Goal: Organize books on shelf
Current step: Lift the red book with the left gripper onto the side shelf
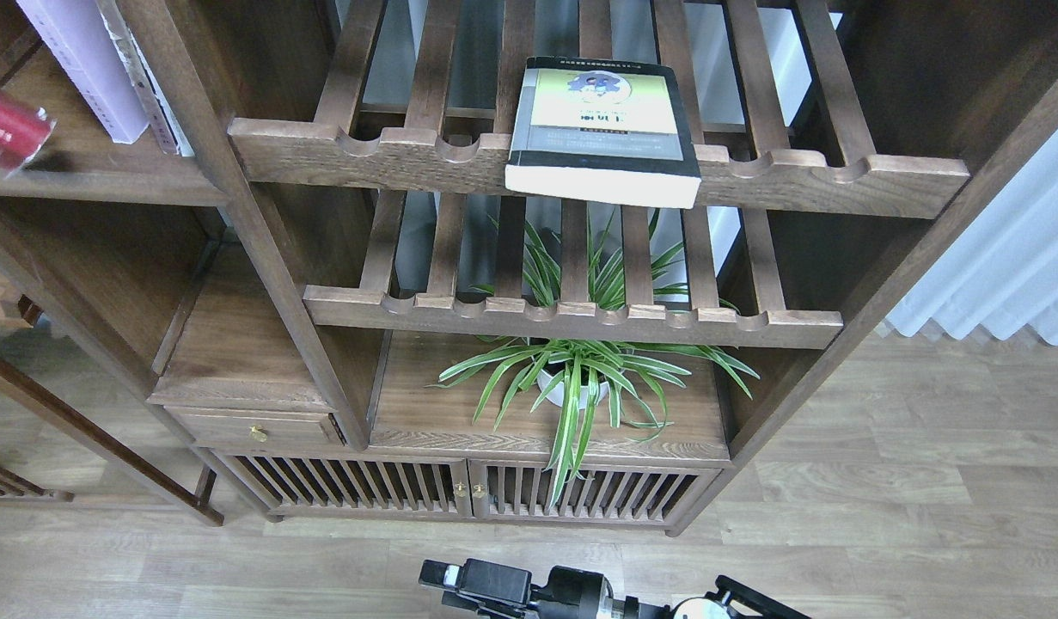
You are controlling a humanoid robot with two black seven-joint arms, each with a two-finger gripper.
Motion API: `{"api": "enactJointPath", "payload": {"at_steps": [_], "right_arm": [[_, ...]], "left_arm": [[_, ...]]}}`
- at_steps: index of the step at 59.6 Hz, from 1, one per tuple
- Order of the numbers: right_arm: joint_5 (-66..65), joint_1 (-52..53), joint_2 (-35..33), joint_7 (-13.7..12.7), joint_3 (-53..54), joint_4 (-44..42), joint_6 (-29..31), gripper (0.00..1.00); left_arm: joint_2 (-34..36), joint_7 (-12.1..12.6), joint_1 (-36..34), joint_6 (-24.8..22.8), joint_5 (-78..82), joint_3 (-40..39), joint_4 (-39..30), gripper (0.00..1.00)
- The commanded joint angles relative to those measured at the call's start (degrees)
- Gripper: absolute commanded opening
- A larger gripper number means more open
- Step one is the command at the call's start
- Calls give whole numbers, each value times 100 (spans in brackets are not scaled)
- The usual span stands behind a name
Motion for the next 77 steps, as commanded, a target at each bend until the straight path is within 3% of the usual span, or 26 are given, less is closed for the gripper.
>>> {"api": "enactJointPath", "payload": {"at_steps": [1, 9, 18, 42, 74, 77], "right_arm": [[7, 0, 0, 9, 9, 0, 0, 99], [15, -8, 0, 10, 9, 0, 0, 99], [15, -17, 0, 10, 9, -8, 0, 99], [24, -17, 0, 10, 9, -8, 0, 99], [15, -9, 0, 89, 9, 0, 0, 99], [15, -8, 0, 89, 9, 0, 0, 99]], "left_arm": [[-87, 26, -1355, 0, 20, 1211, 567, 3], [-499, 61, -2480, 0, 64, 2221, 1208, 3], [-956, 114, -3114, 0, 81, 2784, 1771, 3], [-1607, 483, -3422, 0, 81, 2846, 2237, 4], [-1906, 501, -3422, 0, 73, 2837, 2624, 6], [-1933, 510, -3422, 0, 81, 2837, 2624, 12]]}}
